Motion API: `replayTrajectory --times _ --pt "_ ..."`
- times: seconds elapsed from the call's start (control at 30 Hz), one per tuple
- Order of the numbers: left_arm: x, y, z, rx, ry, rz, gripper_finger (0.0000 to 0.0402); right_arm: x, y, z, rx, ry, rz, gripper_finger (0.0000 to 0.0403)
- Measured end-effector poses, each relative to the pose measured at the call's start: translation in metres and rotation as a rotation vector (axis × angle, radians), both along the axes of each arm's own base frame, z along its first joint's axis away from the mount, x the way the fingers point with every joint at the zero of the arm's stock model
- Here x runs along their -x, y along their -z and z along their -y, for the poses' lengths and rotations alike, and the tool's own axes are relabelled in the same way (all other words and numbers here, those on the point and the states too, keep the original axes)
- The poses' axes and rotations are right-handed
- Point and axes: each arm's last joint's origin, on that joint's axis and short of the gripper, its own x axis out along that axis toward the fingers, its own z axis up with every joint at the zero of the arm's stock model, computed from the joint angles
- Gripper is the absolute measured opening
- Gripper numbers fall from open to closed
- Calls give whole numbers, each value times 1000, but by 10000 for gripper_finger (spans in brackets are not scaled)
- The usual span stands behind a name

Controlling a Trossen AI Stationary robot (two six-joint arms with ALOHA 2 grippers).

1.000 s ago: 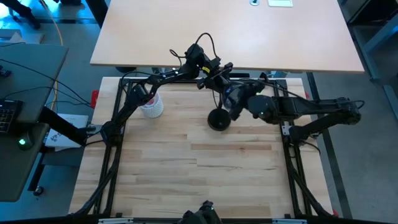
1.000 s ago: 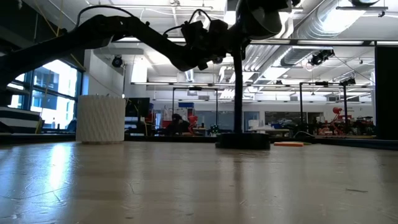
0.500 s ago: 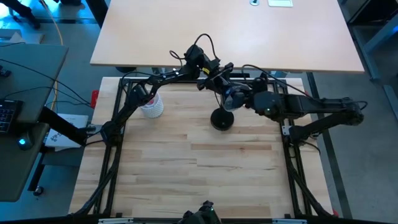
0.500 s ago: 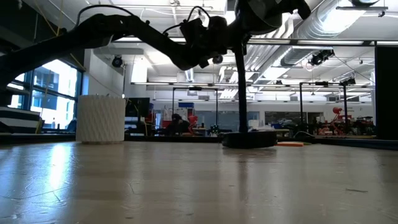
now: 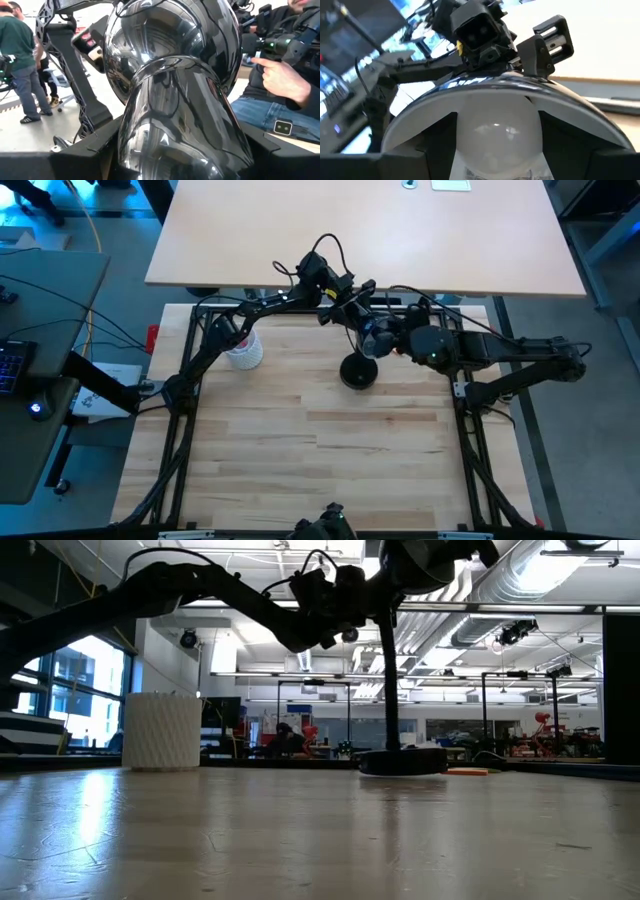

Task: Screw lightbulb
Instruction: Insert the light bulb into the desk lamp

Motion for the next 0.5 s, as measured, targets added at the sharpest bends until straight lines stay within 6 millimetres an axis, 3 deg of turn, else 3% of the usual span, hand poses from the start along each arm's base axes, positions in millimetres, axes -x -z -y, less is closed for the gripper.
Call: replayTrajectory --times 0.23,0.5 --pt "-1 2 1 11 -4 -8 257 -1 1 0 143 -90 -155 248" --pt "-4 3 6 19 -2 -11 257 2 1 0 58 -49 -85 248"
